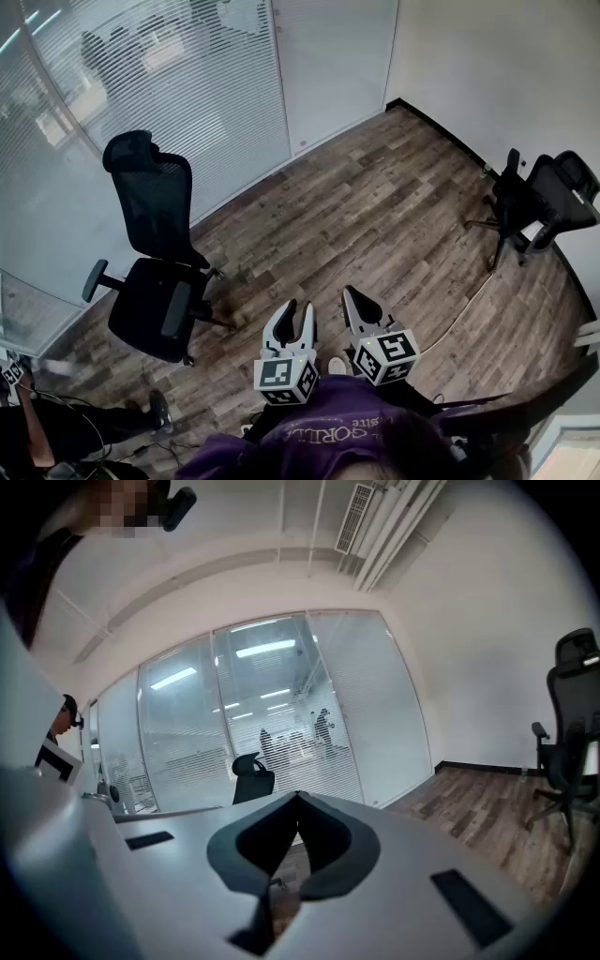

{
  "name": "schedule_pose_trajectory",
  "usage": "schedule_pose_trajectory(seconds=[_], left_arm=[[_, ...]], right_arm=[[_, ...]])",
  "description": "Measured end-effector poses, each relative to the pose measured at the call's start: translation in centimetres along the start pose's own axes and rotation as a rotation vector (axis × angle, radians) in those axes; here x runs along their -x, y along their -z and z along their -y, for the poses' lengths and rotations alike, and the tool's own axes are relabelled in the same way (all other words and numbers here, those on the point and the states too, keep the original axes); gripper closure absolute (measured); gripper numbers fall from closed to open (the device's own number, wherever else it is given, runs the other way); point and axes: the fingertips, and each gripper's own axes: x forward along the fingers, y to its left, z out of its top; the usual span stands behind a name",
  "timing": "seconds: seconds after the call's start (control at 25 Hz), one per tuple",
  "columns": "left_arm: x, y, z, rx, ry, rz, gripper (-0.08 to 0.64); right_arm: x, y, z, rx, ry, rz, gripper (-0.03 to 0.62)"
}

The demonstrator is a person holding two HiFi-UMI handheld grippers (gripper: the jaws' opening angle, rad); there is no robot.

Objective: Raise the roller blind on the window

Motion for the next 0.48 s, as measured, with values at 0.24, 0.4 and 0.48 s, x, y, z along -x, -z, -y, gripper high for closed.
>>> schedule_pose_trajectory(seconds=[0.24,0.4,0.48], left_arm=[[-0.04,0.34,0.04,0.002,-0.004,-0.004,0.436],[-0.15,0.44,0.19,-0.002,-0.004,-0.01,0.436],[-0.27,0.42,0.35,-0.002,-0.004,-0.01,0.436]], right_arm=[[0.12,0.22,0.14,-0.005,-0.004,-0.005,0.595],[0.14,0.26,0.3,-0.008,-0.003,-0.01,0.595],[0.24,0.18,0.52,-0.009,0.001,-0.01,0.595]])
